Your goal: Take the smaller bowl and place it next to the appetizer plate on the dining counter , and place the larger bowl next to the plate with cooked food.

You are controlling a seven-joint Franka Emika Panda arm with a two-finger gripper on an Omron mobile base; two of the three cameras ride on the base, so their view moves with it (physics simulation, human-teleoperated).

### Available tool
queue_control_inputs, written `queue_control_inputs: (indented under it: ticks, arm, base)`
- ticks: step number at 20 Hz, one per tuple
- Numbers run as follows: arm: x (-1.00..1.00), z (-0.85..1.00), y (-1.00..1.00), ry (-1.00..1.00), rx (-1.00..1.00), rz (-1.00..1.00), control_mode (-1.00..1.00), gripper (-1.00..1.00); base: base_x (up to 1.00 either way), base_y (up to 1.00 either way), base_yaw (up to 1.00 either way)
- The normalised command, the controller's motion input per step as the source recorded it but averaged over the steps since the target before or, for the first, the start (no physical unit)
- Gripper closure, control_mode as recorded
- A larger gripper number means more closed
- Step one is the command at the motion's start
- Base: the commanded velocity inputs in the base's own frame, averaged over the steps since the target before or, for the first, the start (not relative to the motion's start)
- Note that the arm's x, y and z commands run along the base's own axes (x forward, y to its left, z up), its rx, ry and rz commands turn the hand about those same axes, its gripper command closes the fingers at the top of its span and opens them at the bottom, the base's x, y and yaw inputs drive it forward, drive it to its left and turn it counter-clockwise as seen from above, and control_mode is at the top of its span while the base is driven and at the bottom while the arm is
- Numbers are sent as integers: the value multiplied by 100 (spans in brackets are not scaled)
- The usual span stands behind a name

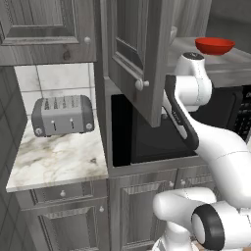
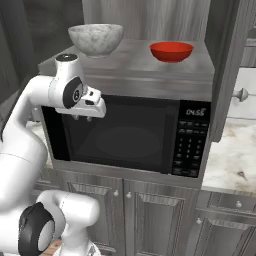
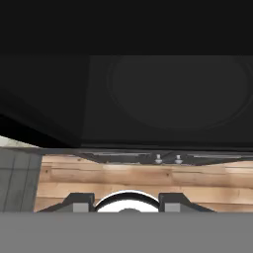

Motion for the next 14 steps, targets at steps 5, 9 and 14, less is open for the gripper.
queue_control_inputs:
  ticks: [5, 9, 14]
  arm:
    - [-39, 0, 0, 0, 0, 3, -100, -100]
    - [-84, 4, 0, -17, 0, 0, -100, -100]
    - [-56, 58, -1, -14, 7, -29, -100, -100]
  base:
    - [0, 0, 0]
    - [0, 0, 0]
    - [0, 0, 0]
